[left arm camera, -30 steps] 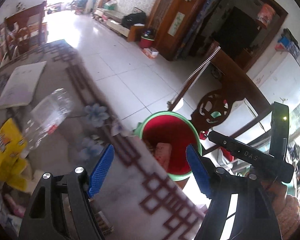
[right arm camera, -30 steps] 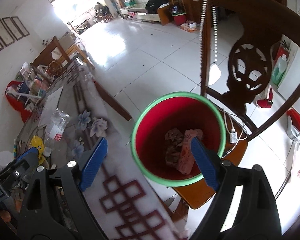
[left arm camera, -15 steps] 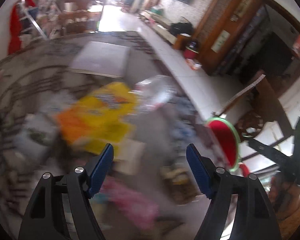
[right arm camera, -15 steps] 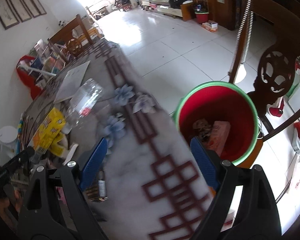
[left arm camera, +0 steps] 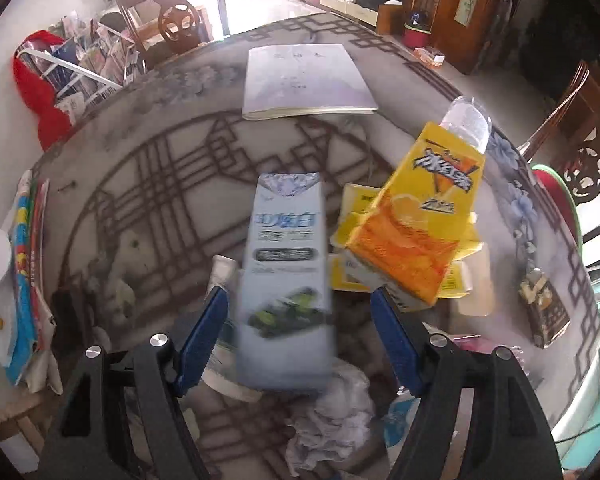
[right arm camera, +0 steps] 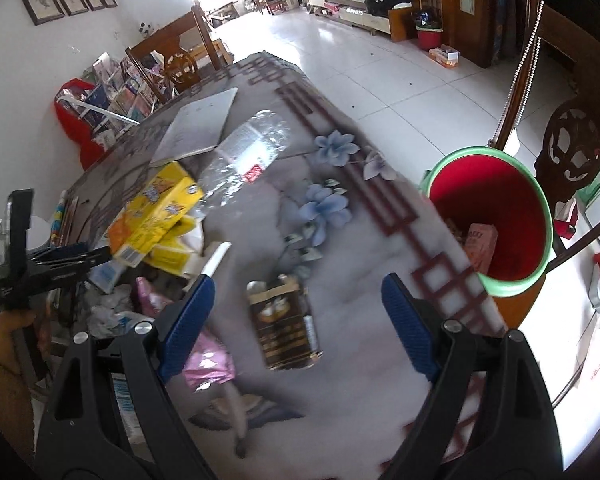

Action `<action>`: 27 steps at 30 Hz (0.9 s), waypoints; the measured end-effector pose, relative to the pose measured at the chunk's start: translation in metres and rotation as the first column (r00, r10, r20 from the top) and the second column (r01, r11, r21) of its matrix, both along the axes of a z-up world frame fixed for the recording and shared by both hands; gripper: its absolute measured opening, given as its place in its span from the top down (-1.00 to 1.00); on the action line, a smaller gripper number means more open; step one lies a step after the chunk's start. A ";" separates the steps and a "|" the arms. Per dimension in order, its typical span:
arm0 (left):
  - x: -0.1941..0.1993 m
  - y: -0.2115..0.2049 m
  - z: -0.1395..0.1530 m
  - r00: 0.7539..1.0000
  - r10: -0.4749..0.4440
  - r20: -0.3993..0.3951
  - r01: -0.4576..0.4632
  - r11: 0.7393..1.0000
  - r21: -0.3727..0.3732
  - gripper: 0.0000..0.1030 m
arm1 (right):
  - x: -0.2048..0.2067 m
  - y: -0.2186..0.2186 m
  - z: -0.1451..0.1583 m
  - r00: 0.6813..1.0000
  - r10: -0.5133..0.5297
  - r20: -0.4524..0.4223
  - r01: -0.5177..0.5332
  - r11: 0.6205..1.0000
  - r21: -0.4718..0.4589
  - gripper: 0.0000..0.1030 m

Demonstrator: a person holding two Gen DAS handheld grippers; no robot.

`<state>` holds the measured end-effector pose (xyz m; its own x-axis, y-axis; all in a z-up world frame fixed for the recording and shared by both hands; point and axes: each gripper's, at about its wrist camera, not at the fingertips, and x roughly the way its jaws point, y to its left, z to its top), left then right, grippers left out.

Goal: Collect trash
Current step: 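Return to the table and grasp the white toothpaste box with the left gripper, then lift the toothpaste box with the left gripper while the right approaches the pink wrapper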

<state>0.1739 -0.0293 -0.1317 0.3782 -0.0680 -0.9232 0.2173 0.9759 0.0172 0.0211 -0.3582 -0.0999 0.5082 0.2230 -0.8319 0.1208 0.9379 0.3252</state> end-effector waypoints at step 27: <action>-0.034 0.071 0.019 0.987 0.148 0.066 -0.118 0.936 -0.330 -0.27 | -0.001 0.091 -0.006 0.990 0.134 -0.048 -0.135 0.990 -0.034 -0.63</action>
